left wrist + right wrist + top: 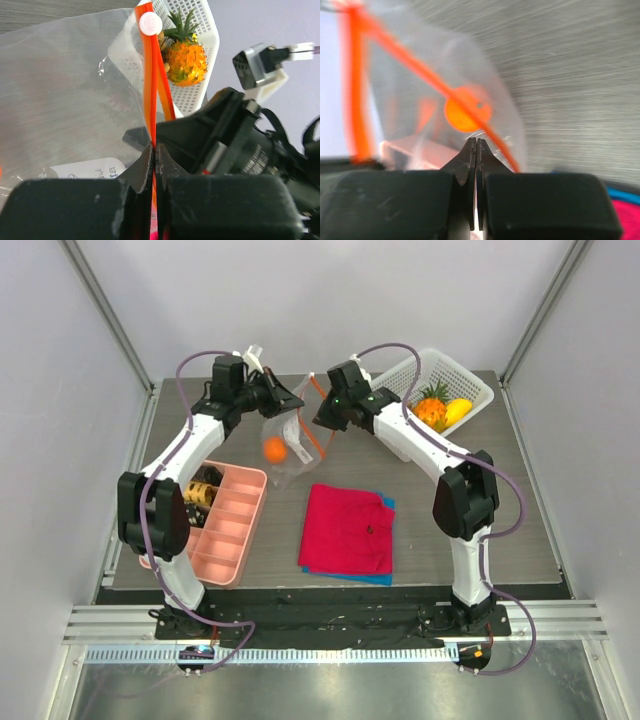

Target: Open the zip-top bag and remove the fake food

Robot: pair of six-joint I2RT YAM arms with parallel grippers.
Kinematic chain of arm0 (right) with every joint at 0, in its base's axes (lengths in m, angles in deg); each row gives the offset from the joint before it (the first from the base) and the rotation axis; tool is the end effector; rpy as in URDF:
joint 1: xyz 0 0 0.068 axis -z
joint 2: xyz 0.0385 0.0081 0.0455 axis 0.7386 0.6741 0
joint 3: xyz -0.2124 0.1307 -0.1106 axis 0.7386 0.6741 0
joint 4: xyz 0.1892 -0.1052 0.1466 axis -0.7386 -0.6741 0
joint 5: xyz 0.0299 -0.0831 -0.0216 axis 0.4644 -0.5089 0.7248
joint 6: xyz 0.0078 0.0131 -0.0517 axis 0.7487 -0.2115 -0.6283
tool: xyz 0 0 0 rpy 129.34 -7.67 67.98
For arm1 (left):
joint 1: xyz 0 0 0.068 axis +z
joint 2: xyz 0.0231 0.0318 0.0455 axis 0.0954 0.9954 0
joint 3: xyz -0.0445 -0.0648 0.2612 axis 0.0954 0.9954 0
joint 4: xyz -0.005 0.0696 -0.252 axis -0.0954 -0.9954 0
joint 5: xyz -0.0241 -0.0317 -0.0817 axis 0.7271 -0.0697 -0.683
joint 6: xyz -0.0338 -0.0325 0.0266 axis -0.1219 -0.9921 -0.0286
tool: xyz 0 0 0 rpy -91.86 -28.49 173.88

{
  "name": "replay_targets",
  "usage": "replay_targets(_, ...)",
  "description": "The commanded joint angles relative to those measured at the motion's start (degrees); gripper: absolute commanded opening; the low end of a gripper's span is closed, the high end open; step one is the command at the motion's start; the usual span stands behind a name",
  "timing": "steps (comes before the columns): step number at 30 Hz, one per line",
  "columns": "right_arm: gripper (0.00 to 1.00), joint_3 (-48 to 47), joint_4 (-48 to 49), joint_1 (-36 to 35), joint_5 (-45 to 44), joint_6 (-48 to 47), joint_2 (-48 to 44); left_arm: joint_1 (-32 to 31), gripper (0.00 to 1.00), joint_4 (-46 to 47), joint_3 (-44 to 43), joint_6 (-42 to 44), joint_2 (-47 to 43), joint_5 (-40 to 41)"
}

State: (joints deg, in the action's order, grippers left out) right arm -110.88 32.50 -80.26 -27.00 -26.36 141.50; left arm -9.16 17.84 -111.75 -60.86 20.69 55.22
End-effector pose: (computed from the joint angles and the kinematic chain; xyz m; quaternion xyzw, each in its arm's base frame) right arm 0.3982 0.2531 0.2981 0.1647 0.8972 0.2598 0.3170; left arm 0.4051 -0.1255 0.3218 -0.0731 0.8169 -0.4671 0.3304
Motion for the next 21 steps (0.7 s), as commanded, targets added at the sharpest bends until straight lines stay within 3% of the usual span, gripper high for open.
replay_targets(1, 0.02, -4.53, 2.76, -0.14, 1.88, -2.46, -2.91, -0.4, 0.0, 0.76, -1.2, 0.47, -1.23, -0.16)
replay_targets(13, 0.02, -8.84, 3.37, -0.14, 4.87, 11.06, 2.89, -0.66, 0.0, 0.76, -1.2, 0.82, -1.31, -0.25)
replay_targets(21, 0.02, -3.68, 6.36, -0.67, 6.1, 17.05, 3.25, -0.57, 0.0, -0.39, -1.9, 1.88, -1.14, 0.02)
